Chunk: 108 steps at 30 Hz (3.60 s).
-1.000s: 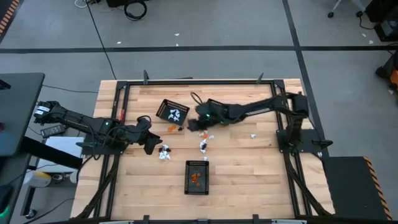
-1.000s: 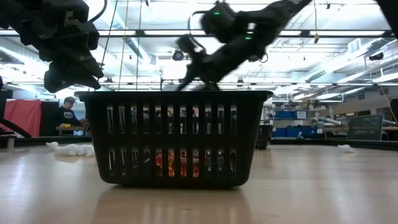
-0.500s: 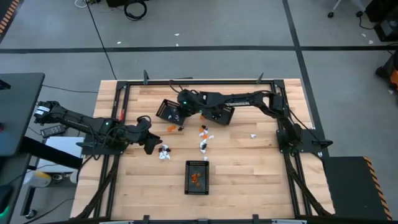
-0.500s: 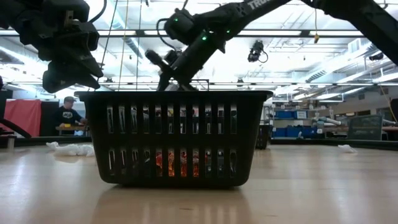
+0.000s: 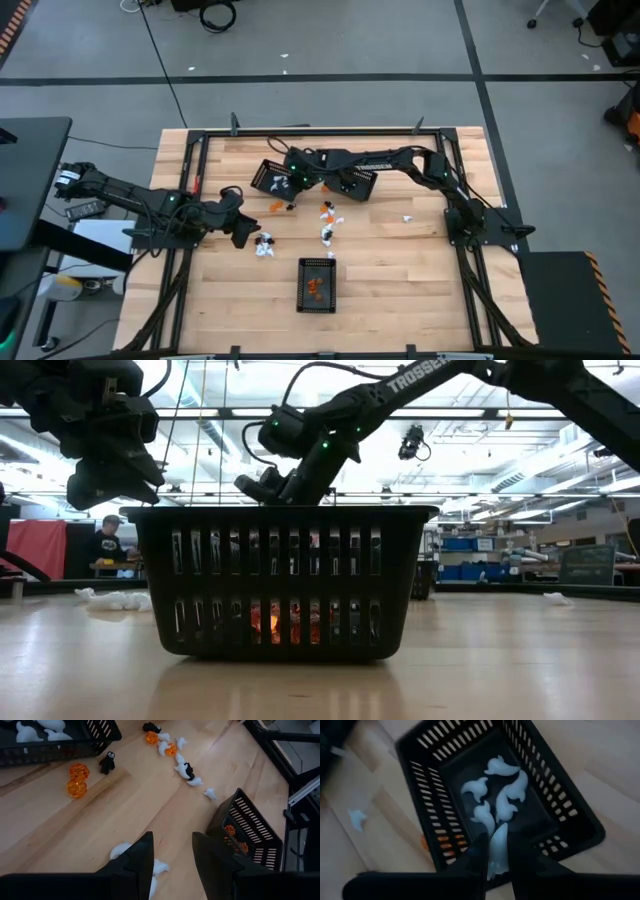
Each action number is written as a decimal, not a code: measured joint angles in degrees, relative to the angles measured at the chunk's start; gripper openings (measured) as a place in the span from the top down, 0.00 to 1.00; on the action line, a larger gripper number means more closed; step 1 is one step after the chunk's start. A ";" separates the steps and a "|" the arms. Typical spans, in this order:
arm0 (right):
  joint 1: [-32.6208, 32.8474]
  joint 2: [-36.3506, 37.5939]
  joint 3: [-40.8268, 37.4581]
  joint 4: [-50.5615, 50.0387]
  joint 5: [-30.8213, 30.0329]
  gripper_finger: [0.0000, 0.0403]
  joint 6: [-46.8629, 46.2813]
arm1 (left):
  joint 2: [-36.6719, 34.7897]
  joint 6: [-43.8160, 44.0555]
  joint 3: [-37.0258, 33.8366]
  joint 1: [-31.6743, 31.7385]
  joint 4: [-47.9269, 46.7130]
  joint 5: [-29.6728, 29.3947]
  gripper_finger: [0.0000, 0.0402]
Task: Sort Halloween decoration
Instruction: Put the white ghost toy into the top left black basket, then put the orange pumpkin toy into the bottom black basket
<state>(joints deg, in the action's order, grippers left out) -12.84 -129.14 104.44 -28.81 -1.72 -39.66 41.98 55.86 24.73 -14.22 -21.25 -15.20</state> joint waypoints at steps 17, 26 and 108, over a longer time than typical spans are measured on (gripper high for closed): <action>-0.93 -0.09 0.00 -0.01 1.41 0.71 4.33 | 0.00 -0.02 0.00 0.00 0.43 -0.43 0.65; -0.66 3.26 -0.09 -2.19 2.68 0.69 8.79 | 0.00 -0.03 0.00 0.00 0.10 -0.52 0.65; 15.65 37.55 -24.11 -16.90 -5.66 0.69 6.39 | 47.95 -16.53 0.22 11.39 29.56 -15.41 0.51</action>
<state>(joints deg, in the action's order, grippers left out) 2.81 -91.59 80.34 -45.71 -7.38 -33.28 89.93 39.33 24.95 -2.83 8.31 -30.62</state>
